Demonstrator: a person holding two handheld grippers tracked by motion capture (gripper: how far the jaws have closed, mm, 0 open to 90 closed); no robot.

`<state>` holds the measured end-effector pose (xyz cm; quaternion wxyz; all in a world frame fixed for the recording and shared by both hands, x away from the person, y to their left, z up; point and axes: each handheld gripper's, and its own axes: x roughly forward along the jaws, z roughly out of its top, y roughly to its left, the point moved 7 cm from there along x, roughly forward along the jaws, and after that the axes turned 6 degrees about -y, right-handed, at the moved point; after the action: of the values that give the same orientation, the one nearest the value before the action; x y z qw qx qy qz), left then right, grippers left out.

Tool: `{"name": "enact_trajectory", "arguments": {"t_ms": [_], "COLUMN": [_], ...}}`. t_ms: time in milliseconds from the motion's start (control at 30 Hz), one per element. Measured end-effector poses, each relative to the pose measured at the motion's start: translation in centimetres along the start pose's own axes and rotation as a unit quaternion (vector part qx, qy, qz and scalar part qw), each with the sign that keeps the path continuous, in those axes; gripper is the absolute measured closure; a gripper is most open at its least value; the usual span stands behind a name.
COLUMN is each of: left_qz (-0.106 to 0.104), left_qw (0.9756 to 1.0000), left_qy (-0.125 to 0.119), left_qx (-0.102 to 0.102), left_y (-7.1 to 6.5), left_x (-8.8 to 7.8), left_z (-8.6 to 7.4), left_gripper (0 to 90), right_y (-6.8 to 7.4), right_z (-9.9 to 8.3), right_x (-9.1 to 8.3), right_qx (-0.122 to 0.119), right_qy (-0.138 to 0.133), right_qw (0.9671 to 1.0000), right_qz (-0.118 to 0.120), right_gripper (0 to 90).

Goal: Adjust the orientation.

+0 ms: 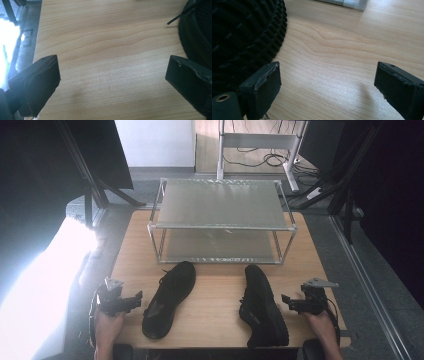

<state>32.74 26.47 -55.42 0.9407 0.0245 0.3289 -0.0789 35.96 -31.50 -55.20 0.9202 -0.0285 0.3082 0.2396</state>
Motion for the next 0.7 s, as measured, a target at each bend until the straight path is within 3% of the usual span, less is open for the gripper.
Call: {"name": "enact_trajectory", "arguments": {"t_ms": [133,300,567,700], "left_qz": [-0.012,-0.007,0.008,-0.002], "left_qw": [0.9998,0.9998,0.9996,0.9993], "left_qy": [0.001,0.015,0.027,0.036], "left_qx": [-0.012,-0.010,-0.008,-0.005], "left_y": [-0.25,-0.09,0.26,0.09], "left_x": [-0.06,0.06,-0.11,-0.08], "left_z": [0.01,-0.22,-0.25,-0.29], "left_gripper": [0.0,0.0,1.8,1.4], "right_y": [-0.04,0.25,0.37,0.50], "right_z": [0.11,0.16,0.13,0.11], "right_x": [-0.03,0.04,0.15,0.22], "right_qx": [0.005,-0.005,-0.002,0.000], "right_qy": [-0.004,-0.004,-0.001,0.002], "right_qw": [1.0000,1.0000,1.0000,1.0000], "right_qz": [0.004,0.005,0.007,0.008], "right_gripper": [8.1,8.3,7.4,7.3]}}
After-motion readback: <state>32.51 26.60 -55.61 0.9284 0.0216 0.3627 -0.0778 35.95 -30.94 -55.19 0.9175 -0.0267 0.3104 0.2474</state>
